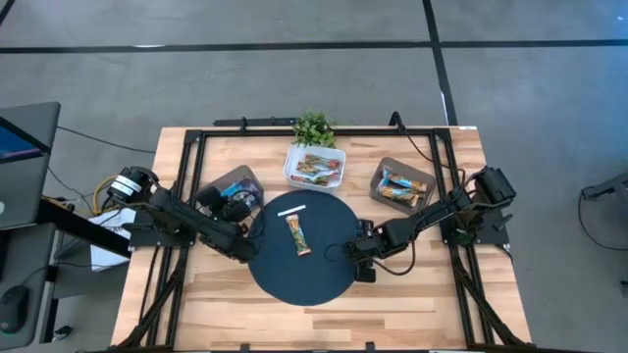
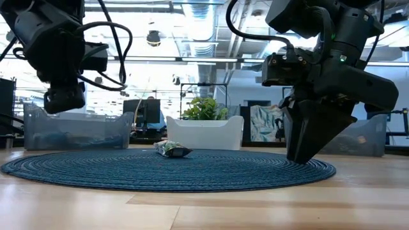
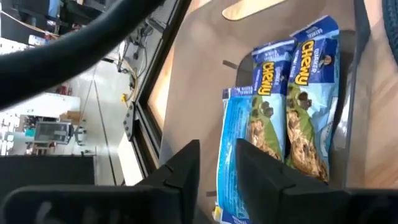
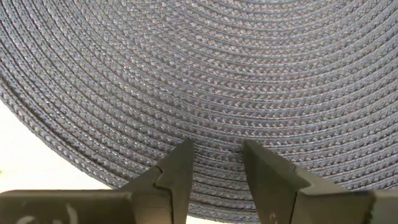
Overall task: Pick and place Granola Bars by type
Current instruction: Put the yellow granola bar into the right black bin
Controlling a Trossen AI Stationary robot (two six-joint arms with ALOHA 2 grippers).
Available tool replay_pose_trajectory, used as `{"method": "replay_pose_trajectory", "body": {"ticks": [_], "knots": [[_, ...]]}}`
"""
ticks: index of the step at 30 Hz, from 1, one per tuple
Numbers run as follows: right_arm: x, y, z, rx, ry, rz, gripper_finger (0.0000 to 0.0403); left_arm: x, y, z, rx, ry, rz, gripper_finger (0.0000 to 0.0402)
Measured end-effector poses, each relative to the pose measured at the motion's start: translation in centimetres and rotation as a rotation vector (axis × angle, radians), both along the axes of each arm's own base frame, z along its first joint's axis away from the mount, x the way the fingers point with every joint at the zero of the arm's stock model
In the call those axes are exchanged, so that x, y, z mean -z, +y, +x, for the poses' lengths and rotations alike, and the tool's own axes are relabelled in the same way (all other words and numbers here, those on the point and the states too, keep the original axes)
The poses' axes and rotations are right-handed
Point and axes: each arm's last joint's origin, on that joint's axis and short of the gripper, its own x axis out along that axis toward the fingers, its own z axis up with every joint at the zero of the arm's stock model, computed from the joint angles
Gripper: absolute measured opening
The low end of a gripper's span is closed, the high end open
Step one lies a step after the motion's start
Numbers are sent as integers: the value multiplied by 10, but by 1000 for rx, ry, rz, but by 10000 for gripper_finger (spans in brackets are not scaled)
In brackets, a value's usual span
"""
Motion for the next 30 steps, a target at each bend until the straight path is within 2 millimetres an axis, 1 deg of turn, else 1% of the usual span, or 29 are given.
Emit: {"method": "replay_pose_trajectory", "body": {"ticks": [5, 8, 11, 15, 18, 21, 24, 27, 30], "knots": [[0, 0, 1, -15, -7, -3, 134, -7, -4, 8, 73, -25, 29, 124], [0, 0, -1, 0, 12, 0, 134, -10, -13, 18, 180, -65, 37, 130], [1, 0, -8, 42, 83, 3, 134, -12, -25, 27, 287, -83, 34, 130], [1, 10, -15, 34, 118, -7, 134, -14, -39, 38, 427, -113, 46, 128], [-6, 21, -21, -29, 116, 7, 134, -13, -49, 49, 540, -118, 41, 128], [-16, 35, -27, -84, 82, 13, 134, -13, -58, 62, 646, -118, -16, 128], [-30, 51, -31, -162, -17, 12, 134, -12, -65, 72, 760, -129, -91, 128], [-39, 63, -35, -265, -111, -40, 134, -8, -69, 79, 890, -125, -144, 128], [-49, 68, -32, -324, -229, -122, 134, -7, -70, 89, 1019, -160, -217, 128]]}}
